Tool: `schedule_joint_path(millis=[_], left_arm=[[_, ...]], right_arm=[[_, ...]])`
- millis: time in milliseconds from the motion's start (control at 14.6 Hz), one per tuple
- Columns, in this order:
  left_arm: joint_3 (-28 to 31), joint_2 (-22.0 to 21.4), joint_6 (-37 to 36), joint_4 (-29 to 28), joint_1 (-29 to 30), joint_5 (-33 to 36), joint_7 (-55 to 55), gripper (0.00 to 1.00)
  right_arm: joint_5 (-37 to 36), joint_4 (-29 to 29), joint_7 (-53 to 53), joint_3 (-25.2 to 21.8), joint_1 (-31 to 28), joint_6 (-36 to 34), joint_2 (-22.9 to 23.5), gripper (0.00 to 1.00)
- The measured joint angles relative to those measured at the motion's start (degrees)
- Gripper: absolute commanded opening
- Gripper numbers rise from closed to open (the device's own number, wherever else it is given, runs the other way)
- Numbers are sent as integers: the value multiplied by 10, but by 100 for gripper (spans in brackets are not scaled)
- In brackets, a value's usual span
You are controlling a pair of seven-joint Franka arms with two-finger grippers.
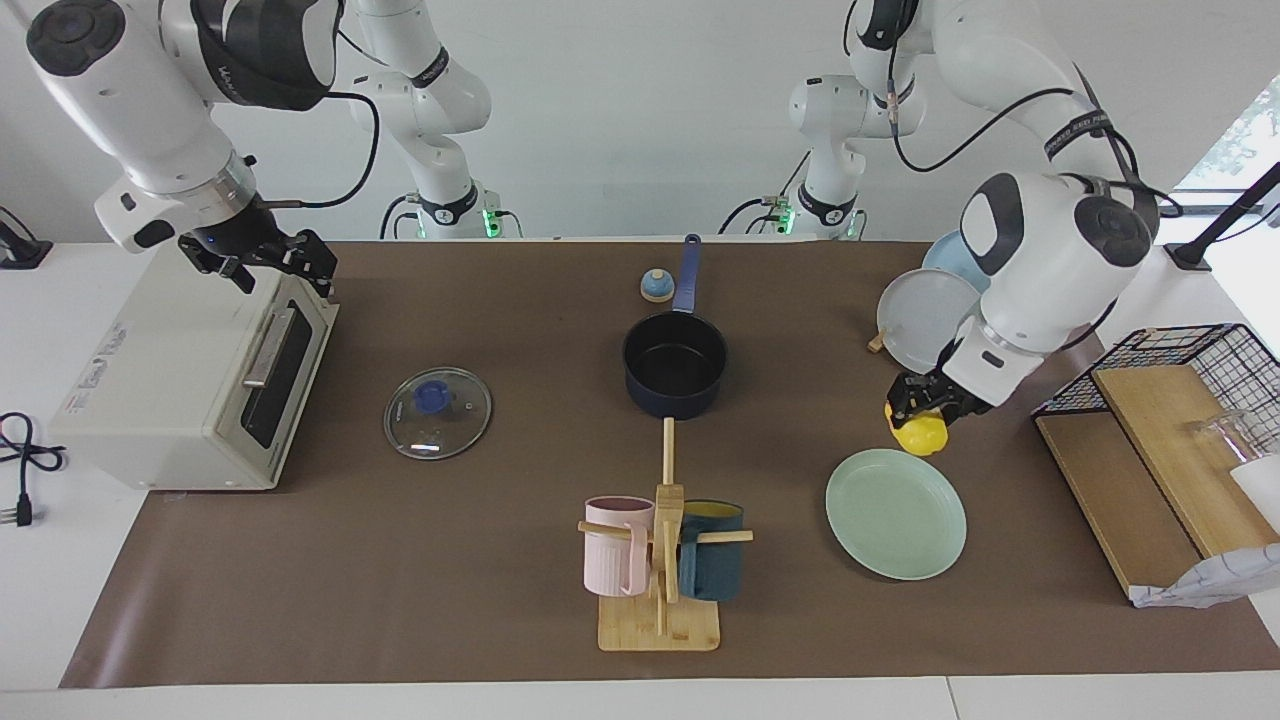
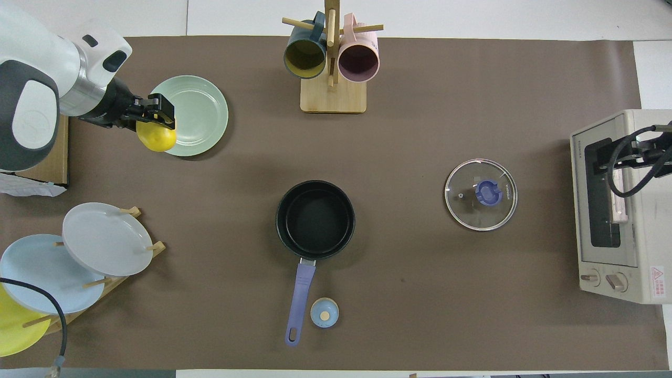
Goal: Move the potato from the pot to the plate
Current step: 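Lift the potato and carry it to the pale green plate with the left gripper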
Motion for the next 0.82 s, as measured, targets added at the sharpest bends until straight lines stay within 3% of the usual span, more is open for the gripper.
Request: schedule_joint_path(millis=[274, 821], left_arm=[[-3, 67, 84, 3, 4, 8, 14, 0], [-6, 99, 157, -23, 1, 34, 21, 0]], right_arm=[[0, 0, 0, 0, 0, 0, 0, 100], [0, 0, 0, 0, 0, 0, 0, 100]])
